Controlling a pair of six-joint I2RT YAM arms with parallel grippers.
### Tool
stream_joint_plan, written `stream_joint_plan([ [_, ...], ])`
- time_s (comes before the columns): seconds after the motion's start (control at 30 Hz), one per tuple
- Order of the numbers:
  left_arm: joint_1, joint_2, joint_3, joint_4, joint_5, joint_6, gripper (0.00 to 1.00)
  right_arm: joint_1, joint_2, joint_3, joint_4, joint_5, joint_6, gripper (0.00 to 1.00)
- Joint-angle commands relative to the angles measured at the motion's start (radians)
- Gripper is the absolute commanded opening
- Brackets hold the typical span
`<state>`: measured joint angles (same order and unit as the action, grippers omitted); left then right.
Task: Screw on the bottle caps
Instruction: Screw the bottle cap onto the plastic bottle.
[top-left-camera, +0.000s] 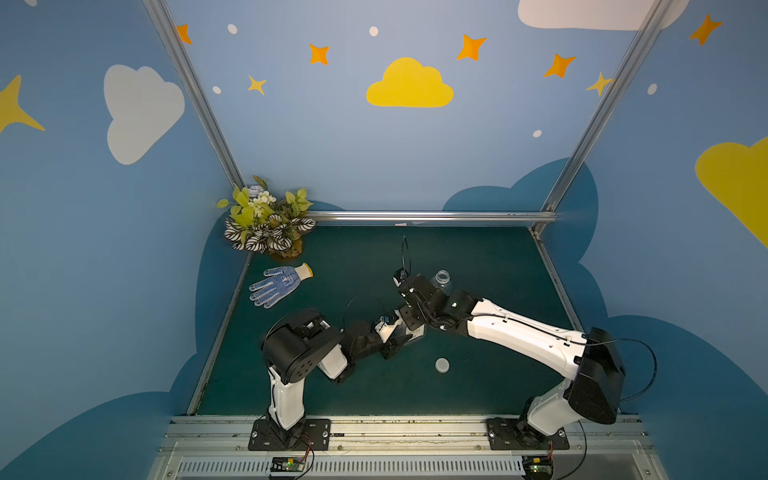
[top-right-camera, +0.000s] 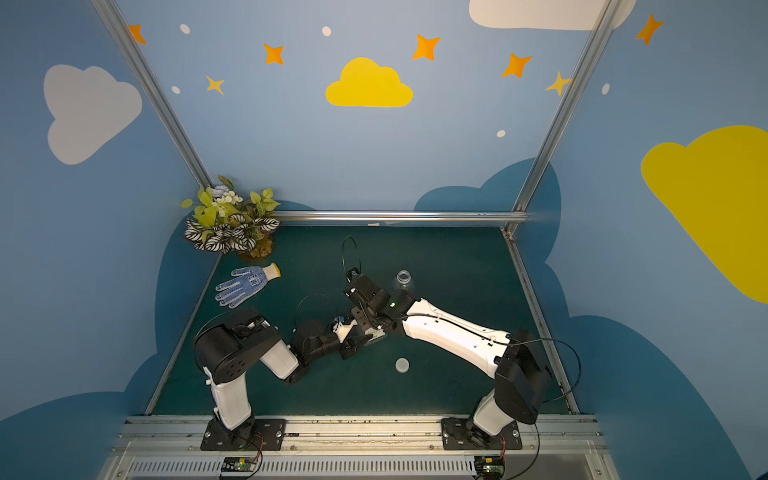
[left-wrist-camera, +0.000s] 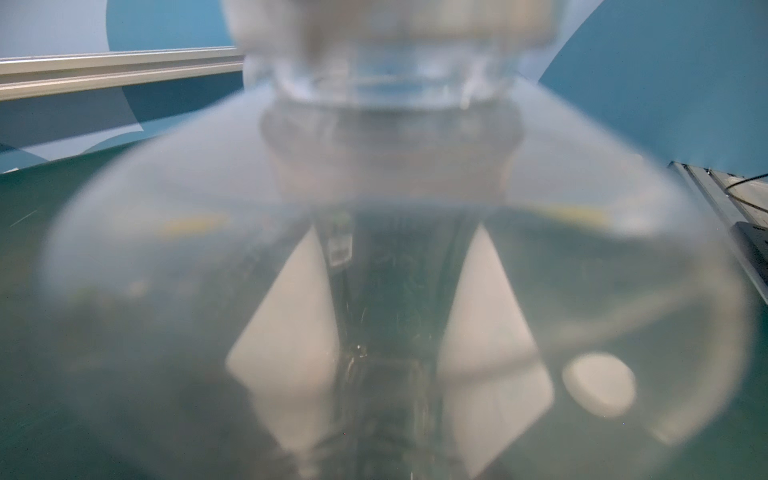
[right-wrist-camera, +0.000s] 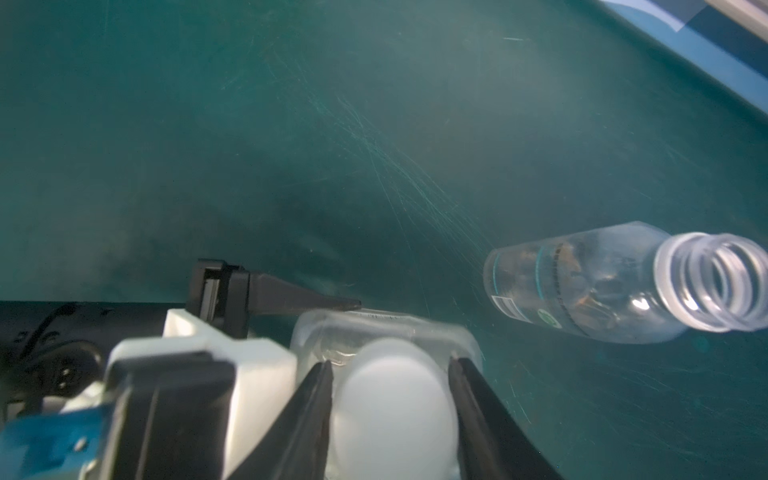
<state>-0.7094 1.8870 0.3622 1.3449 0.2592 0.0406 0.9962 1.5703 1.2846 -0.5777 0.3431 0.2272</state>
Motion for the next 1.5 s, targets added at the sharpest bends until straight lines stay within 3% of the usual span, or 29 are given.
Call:
stream_joint_plan([
  [0.0, -0.001, 0.007, -0.002, 0.054, 0.034, 0.038, 0.02, -0.017, -0.027, -0.002, 0.009, -0.06, -0.05, 0.51],
  [0.5, 0.017, 0.014, 0.006, 0.045, 0.104, 0.021, 0.02, -0.082, -0.104, -0.013, 0.026, -0.269, -0.226, 0.72],
  [0.73, 0.05, 0.003, 0.025, -0.001, 0.21, -0.01, 0.02, -0.192, -0.168, -0.041, 0.016, -0.52, -0.362, 0.71],
  [0.97, 0.082, 0.004, 0.049, -0.03, 0.305, -0.045, 0.02, -0.296, -0.195, -0.054, -0.006, -0.724, -0.407, 0.68],
  [1.17, 0.094, 0.012, 0.069, -0.047, 0.357, -0.065, 0.02, -0.298, -0.146, -0.046, -0.01, -0.824, -0.413, 0.65],
  [1.47, 0.1, 0.014, 0.077, -0.059, 0.379, -0.073, 0.02, -0.289, -0.098, -0.044, 0.003, -0.831, -0.417, 0.63],
])
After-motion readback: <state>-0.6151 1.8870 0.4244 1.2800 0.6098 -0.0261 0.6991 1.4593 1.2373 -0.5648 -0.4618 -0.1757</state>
